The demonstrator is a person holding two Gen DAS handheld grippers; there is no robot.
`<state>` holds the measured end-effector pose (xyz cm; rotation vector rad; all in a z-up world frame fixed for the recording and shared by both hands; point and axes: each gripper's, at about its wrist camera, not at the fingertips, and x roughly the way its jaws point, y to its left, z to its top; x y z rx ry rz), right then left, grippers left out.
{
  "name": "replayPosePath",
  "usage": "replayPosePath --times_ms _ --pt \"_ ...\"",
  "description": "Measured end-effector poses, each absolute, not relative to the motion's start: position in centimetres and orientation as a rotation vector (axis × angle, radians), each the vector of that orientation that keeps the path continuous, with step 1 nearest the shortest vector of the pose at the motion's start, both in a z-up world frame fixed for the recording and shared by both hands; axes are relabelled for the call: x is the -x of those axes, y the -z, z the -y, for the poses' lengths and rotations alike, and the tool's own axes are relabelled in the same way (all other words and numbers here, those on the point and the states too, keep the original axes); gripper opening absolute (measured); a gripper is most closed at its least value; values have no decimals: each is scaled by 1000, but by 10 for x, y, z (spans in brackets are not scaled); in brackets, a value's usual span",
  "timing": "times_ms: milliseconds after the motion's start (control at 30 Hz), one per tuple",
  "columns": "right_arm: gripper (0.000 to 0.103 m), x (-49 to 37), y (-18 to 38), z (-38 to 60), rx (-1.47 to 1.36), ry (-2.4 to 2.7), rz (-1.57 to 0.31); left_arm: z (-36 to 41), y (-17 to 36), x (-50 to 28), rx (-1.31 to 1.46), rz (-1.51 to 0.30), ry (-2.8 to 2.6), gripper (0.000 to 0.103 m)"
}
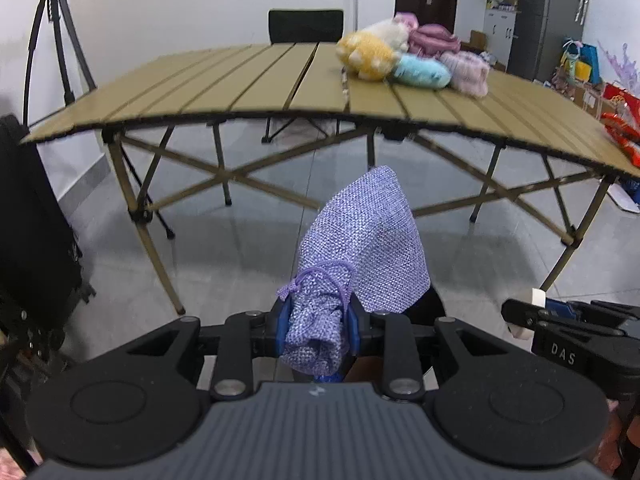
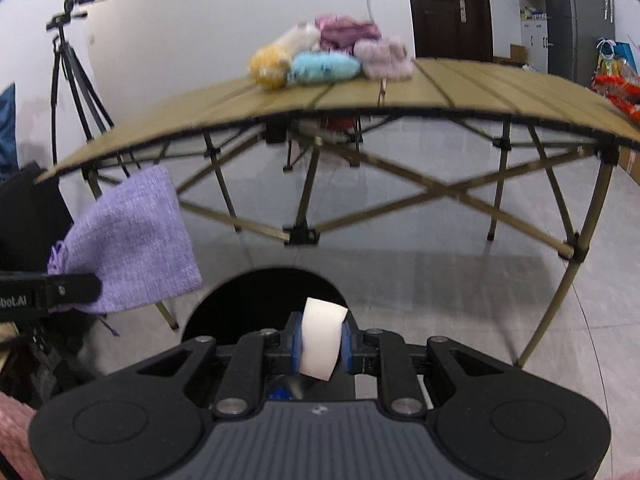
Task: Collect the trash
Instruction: 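Lift the purple bag and tape roll and carry both over the black bin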
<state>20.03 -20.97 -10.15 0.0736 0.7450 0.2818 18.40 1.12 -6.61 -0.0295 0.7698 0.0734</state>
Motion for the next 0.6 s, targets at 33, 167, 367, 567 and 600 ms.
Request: replayPosePath --times_ms 33,167,367,567,600 --pt "18 -199 107 208 -64 -282 -762 -13 71 -183 32 -779 -77 28" --pt "18 -195 125 200 -30 -283 -817 -22 89 -180 33 -809 -95 28" --pt "18 -192 144 195 15 -257 -876 -44 110 -180 52 -841 -144 28" --pt "18 -196 151 189 40 -242 -904 -58 115 -180 81 -850 -158 28" --pt "18 -197 151 188 46 -242 -906 -60 116 -180 84 -852 -160 28"
